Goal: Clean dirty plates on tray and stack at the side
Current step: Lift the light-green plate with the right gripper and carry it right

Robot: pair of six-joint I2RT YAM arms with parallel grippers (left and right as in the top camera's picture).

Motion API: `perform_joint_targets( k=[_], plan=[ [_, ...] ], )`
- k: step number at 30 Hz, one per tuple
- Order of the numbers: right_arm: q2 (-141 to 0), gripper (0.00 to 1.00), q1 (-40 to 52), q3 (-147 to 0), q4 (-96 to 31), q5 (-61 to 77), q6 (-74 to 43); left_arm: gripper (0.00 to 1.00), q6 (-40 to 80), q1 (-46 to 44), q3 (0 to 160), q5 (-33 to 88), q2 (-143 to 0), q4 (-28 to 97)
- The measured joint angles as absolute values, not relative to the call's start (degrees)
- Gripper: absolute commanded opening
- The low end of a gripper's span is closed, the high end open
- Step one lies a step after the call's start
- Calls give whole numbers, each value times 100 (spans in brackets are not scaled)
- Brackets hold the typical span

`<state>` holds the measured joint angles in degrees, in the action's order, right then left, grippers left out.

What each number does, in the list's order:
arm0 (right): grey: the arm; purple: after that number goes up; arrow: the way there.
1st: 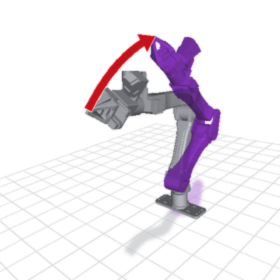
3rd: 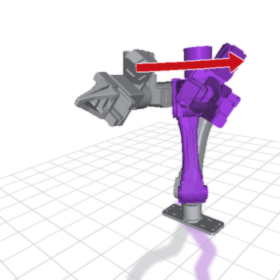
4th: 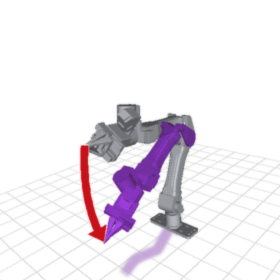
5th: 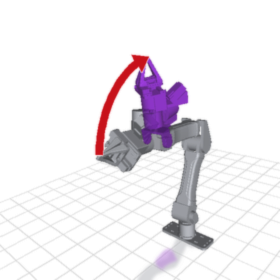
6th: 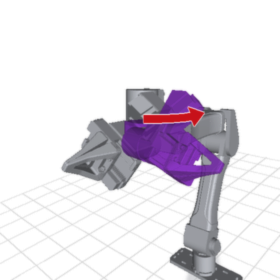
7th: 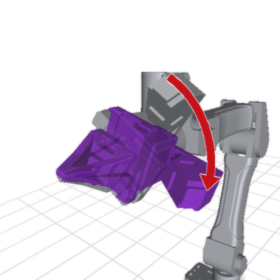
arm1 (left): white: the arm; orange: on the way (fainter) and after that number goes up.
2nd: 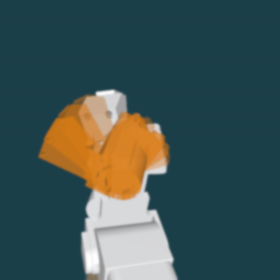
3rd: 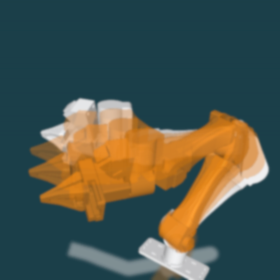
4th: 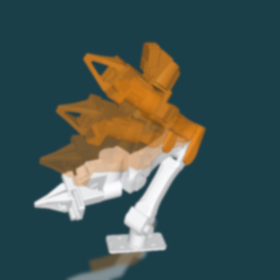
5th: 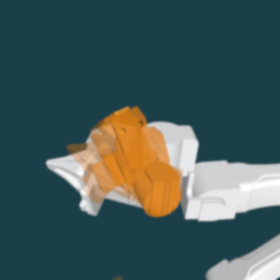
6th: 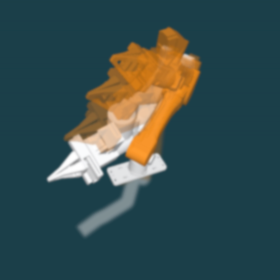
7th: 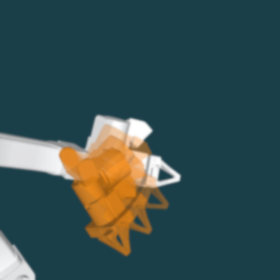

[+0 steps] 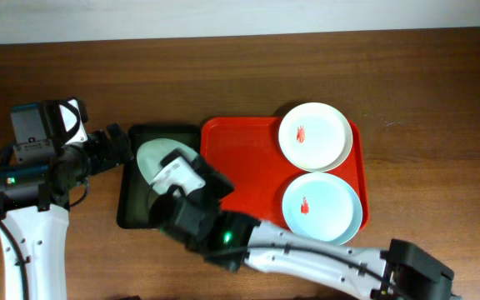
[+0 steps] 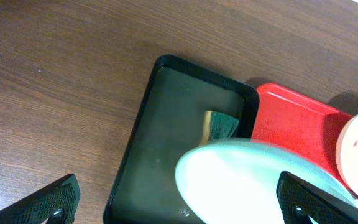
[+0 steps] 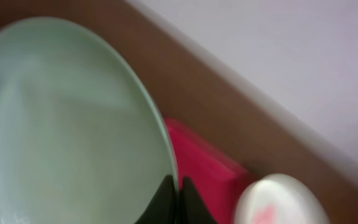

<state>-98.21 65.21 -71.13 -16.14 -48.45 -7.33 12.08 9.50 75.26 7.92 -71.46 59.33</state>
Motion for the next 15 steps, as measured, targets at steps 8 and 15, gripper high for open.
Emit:
perform_joint_targets(
  k=[8,15],
  plan=[
    [-9577,4,3500,-7109,-2539,-670,-2805,99,1210,950,7524,792,-7146,5929],
    [-9303,4,-1076,-7120,-4036,2390,-2917,99,1210,950,7522,792,-7146,5931]
  ],
)
